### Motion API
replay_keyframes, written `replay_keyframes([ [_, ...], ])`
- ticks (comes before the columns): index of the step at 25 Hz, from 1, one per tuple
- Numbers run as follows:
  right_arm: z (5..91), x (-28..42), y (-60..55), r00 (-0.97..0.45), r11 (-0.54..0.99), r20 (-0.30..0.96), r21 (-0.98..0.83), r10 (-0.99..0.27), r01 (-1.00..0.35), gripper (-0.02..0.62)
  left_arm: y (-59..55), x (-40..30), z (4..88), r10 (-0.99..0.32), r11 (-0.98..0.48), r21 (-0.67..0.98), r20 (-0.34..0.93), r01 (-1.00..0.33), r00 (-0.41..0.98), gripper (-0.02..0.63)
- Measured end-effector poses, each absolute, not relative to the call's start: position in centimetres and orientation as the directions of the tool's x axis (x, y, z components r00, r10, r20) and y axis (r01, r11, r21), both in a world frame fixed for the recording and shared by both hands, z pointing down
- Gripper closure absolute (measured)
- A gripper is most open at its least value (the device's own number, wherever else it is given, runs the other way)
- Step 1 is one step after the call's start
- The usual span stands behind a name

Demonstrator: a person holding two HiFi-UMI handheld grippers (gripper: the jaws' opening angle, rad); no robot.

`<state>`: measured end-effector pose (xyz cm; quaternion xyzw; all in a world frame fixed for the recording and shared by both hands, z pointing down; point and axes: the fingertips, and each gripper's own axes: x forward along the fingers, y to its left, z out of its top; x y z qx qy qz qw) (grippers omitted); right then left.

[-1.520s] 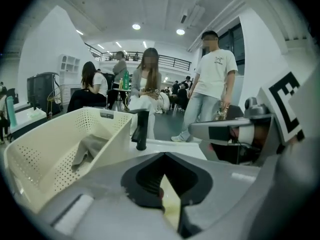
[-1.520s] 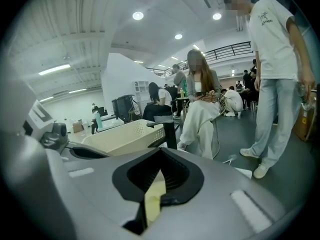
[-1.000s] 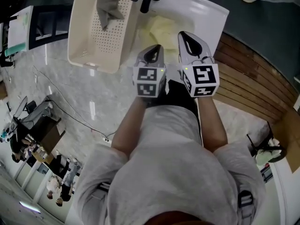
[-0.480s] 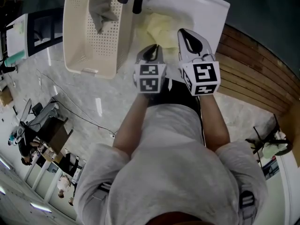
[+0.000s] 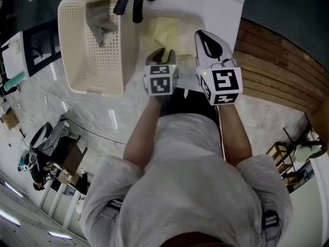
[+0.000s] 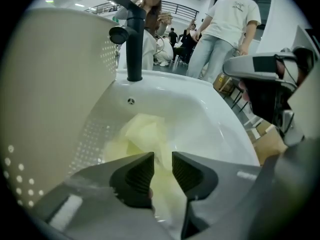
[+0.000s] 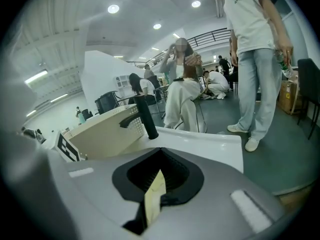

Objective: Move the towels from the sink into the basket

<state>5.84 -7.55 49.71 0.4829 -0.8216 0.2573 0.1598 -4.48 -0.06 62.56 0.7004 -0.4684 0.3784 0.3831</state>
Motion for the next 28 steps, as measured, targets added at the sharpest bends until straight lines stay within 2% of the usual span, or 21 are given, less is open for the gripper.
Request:
replay_keyframes([
  [4, 49.8, 7.1, -7.3, -0.447, 0.363, 0.528, -0.26, -0.722, -0.894, 0.589, -0.7, -4.5, 63.0, -0.352, -0.29, 0.159, 0.899, -0.944, 0.26, 0.494],
  [6, 49.7, 7.6, -7.2, -0.435, 0.352, 0.53, -0.255, -0.728, -0.901, 0.589, -1.0, -4.7, 63.1, -0.358, -0.302, 0.137, 0.901, -0.944, 0.245, 0.569],
  [7, 49.6, 7.9, -7.2, -0.43, 0.348, 0.53, -0.252, -0.731, -0.903, 0.589, -1.1, -4.7, 63.1, -0.361, -0.307, 0.128, 0.901, -0.943, 0.239, 0.583],
  [16, 47.6, 8.0, -7.5, -0.445, 0.38, 0.5, -0.232, -0.743, -0.895, 0.589, -2.7, -4.8, 59.8, -0.454, -0.304, 0.099, 0.859, -0.948, 0.235, 0.584],
  [28, 42.5, 5.4, -6.2, -0.526, 0.501, 0.441, -0.182, -0.728, -0.846, 0.589, -4.6, -4.5, 47.9, -0.684, -0.268, 0.091, 0.684, -0.959, 0.255, 0.584],
])
